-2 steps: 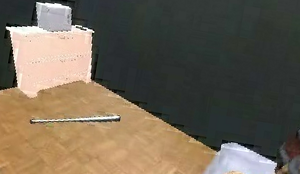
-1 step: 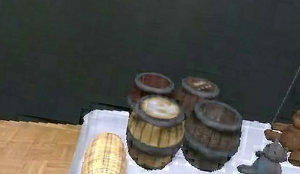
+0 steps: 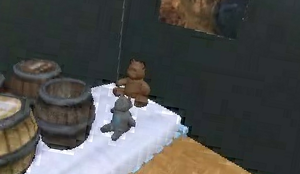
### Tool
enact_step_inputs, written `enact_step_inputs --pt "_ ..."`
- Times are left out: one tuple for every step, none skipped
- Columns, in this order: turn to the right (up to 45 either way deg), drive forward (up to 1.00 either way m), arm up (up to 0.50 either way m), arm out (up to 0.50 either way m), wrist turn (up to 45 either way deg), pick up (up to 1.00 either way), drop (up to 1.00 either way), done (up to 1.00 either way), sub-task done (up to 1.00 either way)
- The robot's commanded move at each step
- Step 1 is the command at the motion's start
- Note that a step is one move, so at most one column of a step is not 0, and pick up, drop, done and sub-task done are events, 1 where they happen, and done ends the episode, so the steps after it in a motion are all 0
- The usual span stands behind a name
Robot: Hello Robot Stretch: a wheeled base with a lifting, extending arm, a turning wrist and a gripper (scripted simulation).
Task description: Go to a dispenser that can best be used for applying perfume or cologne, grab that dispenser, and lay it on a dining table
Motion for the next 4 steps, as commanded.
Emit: enact_step_inputs --pt "27.0 0.00 0.00 0.00 0.0 0.00 0.00 0.00 0.00" --pt "-45.0 0.00 0.00 0.00 0.0 0.00 0.00 0.00 0.00" --pt "-45.0 0.00 0.00 0.00 0.0 0.00 0.00 0.00 0.00" --pt "-24.0 0.00 0.00 0.00 0.0 0.00 0.00 0.00 0.00"
